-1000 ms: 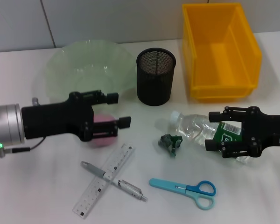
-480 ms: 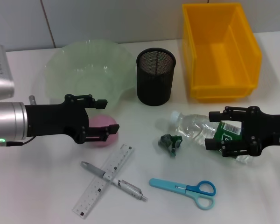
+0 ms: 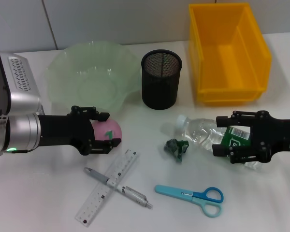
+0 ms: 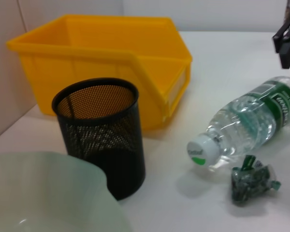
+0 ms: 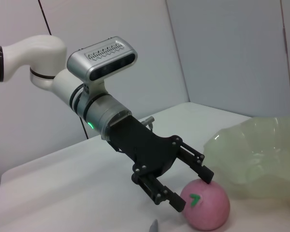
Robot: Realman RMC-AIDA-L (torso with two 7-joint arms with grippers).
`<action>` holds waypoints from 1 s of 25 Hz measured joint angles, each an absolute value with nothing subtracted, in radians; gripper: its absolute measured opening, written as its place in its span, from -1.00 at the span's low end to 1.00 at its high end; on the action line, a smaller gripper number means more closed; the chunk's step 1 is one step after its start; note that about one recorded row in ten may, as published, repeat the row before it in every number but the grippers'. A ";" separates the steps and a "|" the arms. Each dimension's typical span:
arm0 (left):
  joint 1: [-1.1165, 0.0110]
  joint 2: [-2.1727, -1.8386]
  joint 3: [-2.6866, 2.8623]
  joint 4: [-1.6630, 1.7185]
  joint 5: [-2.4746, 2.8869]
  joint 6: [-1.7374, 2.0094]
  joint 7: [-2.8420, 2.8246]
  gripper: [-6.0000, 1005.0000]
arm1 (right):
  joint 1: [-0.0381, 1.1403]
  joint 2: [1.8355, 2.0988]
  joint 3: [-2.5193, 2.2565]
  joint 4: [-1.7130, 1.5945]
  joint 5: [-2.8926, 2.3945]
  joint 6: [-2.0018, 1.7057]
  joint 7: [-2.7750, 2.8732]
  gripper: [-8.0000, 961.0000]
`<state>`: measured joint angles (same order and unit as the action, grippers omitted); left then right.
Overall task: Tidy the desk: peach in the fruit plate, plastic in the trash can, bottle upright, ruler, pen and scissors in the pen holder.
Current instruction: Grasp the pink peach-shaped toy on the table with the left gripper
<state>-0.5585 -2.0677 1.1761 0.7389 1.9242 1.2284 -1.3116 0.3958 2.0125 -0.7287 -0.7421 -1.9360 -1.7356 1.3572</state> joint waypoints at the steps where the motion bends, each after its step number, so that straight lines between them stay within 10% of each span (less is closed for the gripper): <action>1: -0.558 -2.068 1.176 0.739 1.924 1.228 -1.312 0.48 | 0.396 2.013 -0.729 -0.741 -1.936 -1.736 1.357 0.72; 25: -0.537 -2.069 1.273 0.746 1.953 1.078 -1.312 0.46 | 0.399 2.016 -0.729 -0.743 -1.930 -1.736 1.359 0.72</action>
<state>-0.5375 -2.0693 1.2734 0.7464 1.9529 1.0784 -1.3119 0.3988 2.0156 -0.7286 -0.7425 -1.9301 -1.7365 1.3591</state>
